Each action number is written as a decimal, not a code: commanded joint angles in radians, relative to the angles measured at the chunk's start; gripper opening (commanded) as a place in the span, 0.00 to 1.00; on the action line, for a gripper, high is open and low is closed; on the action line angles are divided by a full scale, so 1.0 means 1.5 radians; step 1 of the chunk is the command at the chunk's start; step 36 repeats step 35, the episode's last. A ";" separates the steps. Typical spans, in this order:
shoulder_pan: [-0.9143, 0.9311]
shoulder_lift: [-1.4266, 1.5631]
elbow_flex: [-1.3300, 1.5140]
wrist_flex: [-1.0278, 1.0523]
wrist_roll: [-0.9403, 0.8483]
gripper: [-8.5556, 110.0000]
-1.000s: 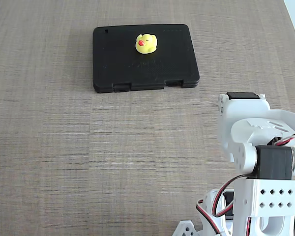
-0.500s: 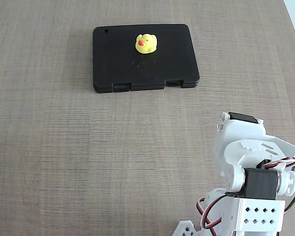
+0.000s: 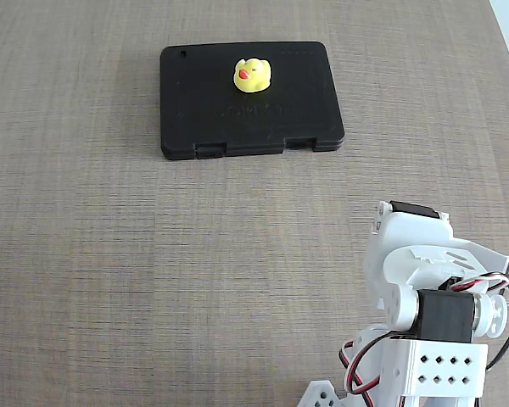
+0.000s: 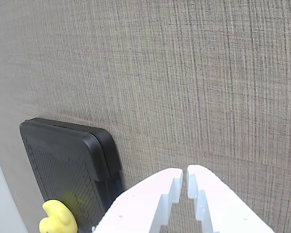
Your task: Grasp a duck and put it on the black surface.
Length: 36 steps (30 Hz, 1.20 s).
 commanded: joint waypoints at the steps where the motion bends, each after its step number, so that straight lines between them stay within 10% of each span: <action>1: -0.002 0.044 -0.009 0.004 0.001 0.07; 36: -0.003 0.044 -0.008 -0.004 0.001 0.07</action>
